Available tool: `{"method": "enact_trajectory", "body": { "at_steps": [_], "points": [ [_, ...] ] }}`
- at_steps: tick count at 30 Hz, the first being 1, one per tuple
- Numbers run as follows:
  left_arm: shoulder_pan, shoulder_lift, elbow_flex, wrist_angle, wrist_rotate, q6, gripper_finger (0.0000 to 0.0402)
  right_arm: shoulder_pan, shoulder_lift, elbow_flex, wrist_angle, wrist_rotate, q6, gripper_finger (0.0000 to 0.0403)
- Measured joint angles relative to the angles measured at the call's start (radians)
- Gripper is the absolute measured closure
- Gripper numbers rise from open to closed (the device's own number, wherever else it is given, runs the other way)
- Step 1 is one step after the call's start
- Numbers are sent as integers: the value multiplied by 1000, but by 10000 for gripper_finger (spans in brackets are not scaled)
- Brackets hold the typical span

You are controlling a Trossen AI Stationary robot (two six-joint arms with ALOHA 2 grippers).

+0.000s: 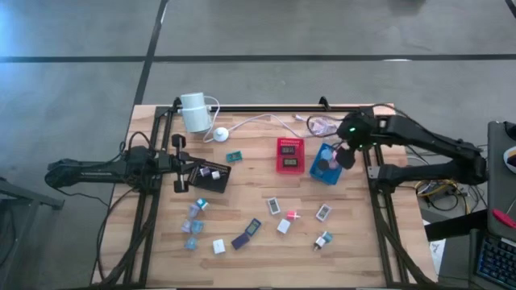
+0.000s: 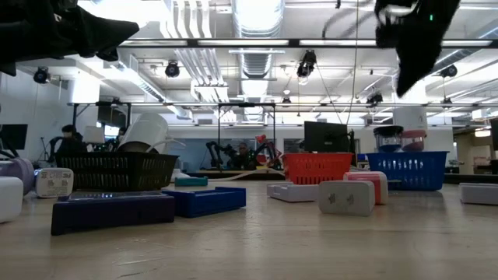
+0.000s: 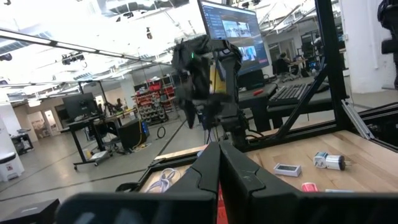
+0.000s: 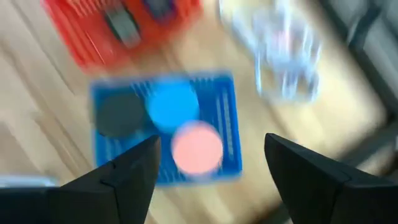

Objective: Pick & Place Office items
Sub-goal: Put the light blue digital clock into the red bin

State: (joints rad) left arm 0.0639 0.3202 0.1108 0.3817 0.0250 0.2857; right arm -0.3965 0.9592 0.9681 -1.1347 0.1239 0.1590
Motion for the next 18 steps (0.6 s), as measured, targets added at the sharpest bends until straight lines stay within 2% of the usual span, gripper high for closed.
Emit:
{"method": "enact_trajectory", "body": {
  "at_steps": [3, 7, 13, 18],
  "points": [
    [0, 0, 0, 0, 0, -18, 390, 22, -94, 9, 169, -39, -50, 147],
    [0, 0, 0, 0, 0, -28, 390, 46, -247, -63, 460, -121, -90, 176],
    [0, 0, 0, -10, 0, -28, 390, 52, -443, -282, 856, -228, -111, 216],
    [0, 0, 0, -10, 0, -28, 390, 52, -552, -479, 1111, -298, -119, 252]
  ]
}}
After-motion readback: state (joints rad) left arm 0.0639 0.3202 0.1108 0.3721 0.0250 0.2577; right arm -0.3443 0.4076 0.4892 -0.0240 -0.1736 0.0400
